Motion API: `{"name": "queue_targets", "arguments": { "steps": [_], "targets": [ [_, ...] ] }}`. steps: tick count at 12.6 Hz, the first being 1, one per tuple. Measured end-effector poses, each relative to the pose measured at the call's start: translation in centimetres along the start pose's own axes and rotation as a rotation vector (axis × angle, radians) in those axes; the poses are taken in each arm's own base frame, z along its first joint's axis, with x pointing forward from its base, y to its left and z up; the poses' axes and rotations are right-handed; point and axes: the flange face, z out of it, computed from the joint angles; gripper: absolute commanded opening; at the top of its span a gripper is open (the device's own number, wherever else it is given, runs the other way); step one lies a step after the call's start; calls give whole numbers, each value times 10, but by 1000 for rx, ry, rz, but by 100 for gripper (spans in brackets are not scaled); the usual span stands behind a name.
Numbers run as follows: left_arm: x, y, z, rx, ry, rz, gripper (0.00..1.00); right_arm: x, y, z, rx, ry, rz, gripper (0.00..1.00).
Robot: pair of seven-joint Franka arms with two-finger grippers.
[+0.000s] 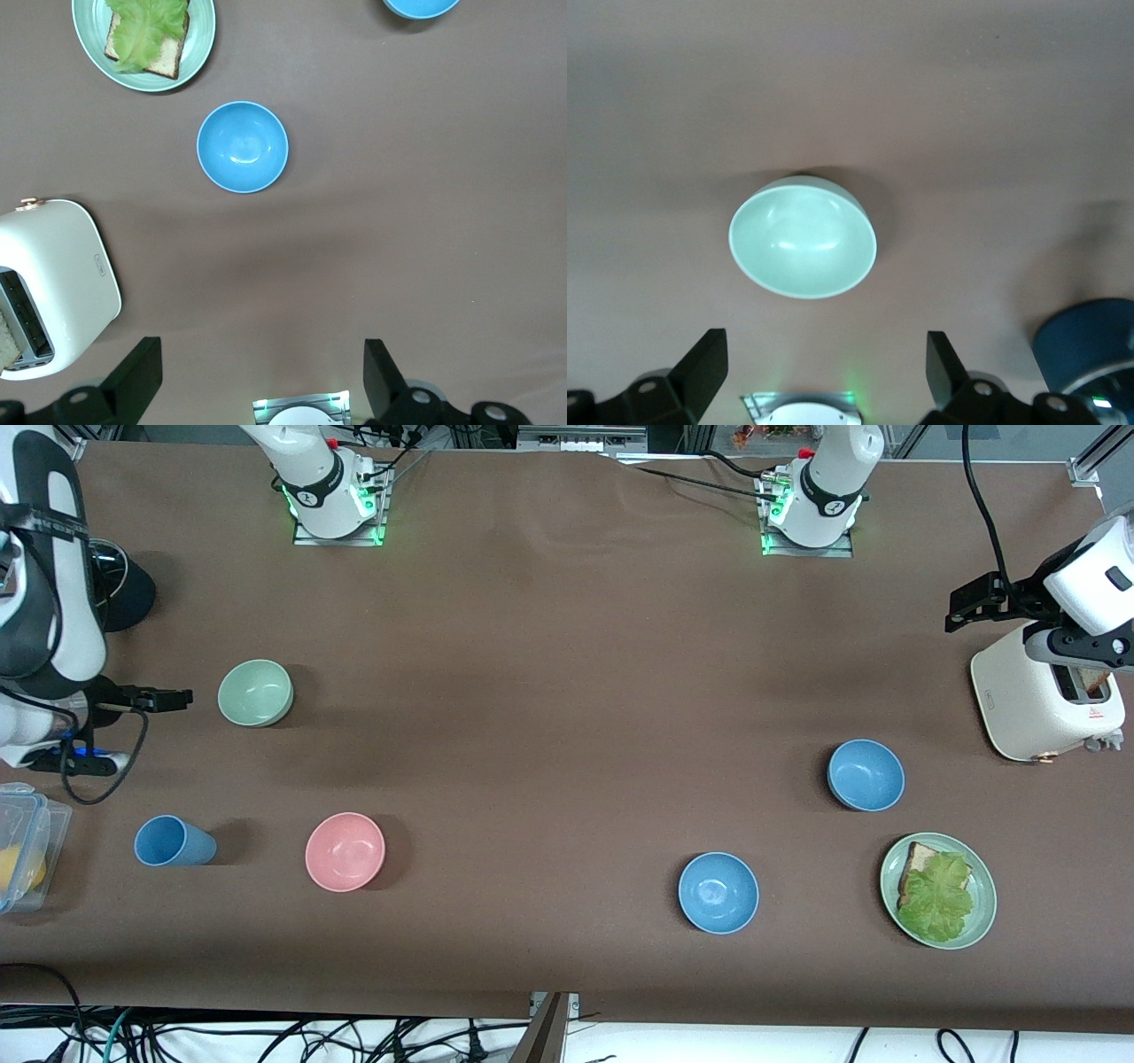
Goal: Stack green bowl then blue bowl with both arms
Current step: 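Move the right gripper down to the light green bowl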
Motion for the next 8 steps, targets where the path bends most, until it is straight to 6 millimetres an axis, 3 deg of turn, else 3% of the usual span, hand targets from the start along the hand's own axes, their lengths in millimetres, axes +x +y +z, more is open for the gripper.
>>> {"name": "queue_targets", "arguments": {
  "steps": [8],
  "targets": [
    [0, 2, 0, 1, 1, 4, 100, 5, 8, 90, 11, -16, -1, 99]
  ]
}}
